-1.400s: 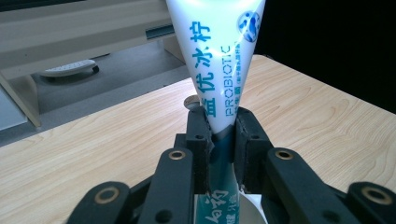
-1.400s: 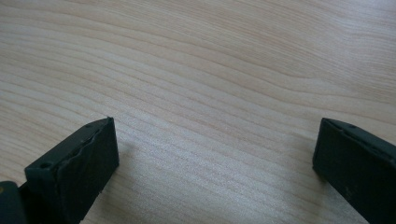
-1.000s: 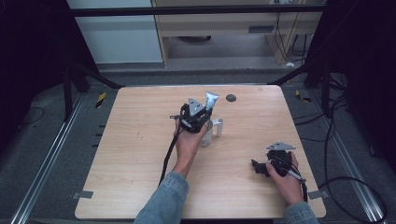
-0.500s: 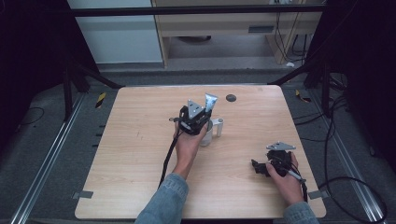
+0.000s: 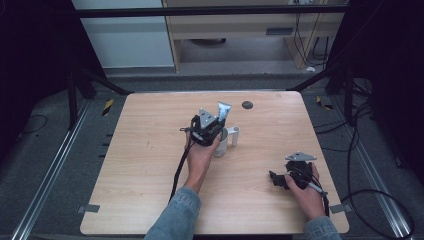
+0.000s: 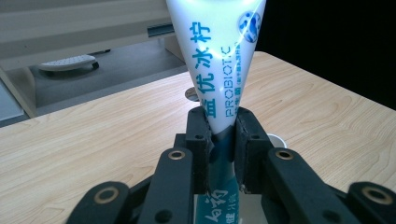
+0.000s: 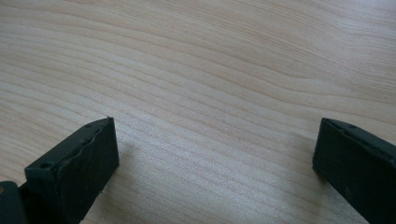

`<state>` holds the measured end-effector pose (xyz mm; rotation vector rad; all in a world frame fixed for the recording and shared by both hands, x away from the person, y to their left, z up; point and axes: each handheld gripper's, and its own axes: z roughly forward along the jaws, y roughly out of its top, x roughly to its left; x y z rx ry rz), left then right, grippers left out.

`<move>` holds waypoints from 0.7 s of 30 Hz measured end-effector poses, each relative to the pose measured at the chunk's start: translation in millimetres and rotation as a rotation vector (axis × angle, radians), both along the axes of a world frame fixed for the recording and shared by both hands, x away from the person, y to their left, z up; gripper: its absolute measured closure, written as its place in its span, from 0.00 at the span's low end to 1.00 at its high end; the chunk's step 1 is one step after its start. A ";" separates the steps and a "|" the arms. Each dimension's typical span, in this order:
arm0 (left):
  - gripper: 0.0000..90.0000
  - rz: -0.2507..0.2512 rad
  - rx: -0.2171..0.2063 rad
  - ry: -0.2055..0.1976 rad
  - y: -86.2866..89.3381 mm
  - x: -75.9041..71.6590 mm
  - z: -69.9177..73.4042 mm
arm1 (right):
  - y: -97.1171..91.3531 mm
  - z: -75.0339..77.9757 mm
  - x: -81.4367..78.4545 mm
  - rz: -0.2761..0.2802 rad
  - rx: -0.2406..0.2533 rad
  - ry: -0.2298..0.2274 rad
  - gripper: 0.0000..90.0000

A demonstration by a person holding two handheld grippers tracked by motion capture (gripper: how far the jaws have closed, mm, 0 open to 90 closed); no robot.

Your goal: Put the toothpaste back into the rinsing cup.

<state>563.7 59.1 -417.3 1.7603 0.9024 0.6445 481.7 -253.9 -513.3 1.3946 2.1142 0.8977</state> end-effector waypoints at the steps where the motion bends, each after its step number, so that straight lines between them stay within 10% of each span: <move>1: 0.86 0.000 -0.001 0.000 0.1 -0.1 0.1 | 0.0 0.0 0.0 0.000 0.000 0.000 0.01; 21: 0.86 0.015 -0.002 0.017 4.1 -0.3 -7.9 | 0.1 0.1 -0.1 -0.001 0.000 0.002 0.01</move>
